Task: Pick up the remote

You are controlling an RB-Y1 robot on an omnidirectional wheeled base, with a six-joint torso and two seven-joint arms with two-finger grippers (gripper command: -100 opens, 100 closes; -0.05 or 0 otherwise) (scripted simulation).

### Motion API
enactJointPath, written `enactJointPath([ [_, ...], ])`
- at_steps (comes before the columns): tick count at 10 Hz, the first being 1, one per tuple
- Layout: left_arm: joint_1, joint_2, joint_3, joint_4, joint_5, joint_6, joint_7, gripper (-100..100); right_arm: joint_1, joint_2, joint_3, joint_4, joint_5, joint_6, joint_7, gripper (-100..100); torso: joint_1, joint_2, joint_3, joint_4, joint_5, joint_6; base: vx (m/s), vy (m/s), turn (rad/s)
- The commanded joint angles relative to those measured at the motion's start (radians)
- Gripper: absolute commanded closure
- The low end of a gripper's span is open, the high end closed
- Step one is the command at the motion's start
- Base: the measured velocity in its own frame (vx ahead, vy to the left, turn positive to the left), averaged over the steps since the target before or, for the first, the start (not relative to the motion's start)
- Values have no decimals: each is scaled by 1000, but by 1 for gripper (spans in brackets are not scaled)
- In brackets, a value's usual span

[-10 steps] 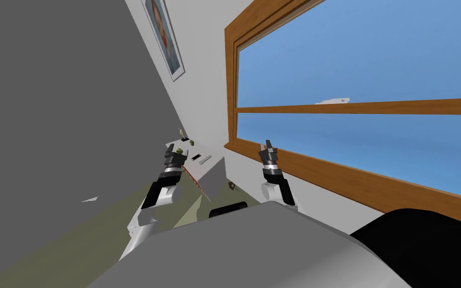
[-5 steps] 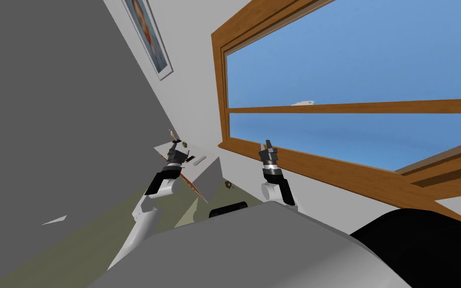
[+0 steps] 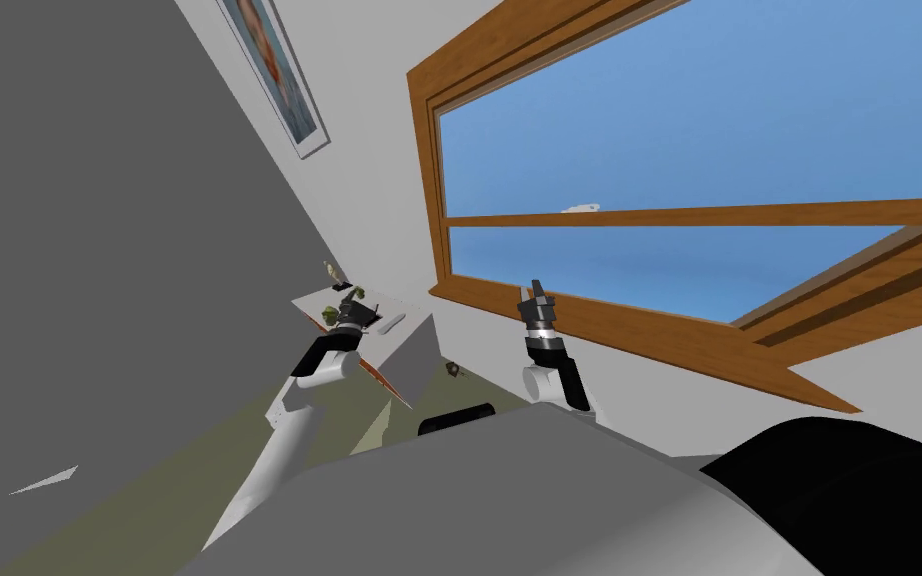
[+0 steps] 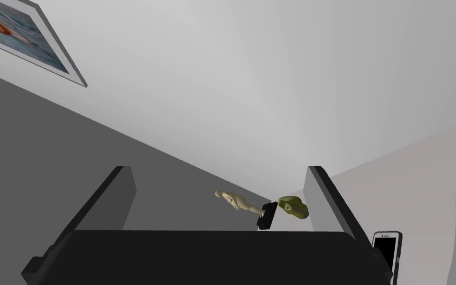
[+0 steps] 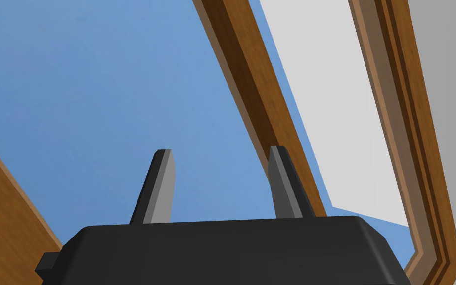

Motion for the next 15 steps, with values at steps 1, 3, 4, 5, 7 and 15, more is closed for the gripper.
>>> enactJointPath([
  [1, -18, 9, 8, 36, 7, 42, 13, -100, 0, 0, 0, 0, 0, 0, 0, 0, 0, 0, 0, 0, 0, 0, -14, -1, -133],
  [3, -56, 25, 31, 92, 16, 107, 34, -100, 0, 0, 0, 0, 0, 0, 0, 0, 0, 0, 0, 0, 0, 0, -12, 1, -163],
  [4, -92, 40, 54, 121, 24, 139, 56, -100, 0, 0, 0, 0, 0, 0, 0, 0, 1, 0, 0, 0, 0, -1, -6, 4, -190],
  [5, -92, 40, 54, 150, 24, 159, 56, -100, 0, 0, 0, 0, 0, 0, 0, 0, 1, -1, 0, 0, 0, 0, -1, 9, -117],
  [7, -128, 56, 79, 197, 30, 208, 77, -100, 0, 0, 0, 0, 0, 0, 0, 0, 1, -1, 0, 0, 0, -1, 5, 7, -105],
  [15, -222, 102, 158, 378, 37, 406, 140, -100, 0, 0, 0, 0, 0, 0, 0, 0, 2, -2, -1, 0, 1, -2, 14, 18, -119],
])
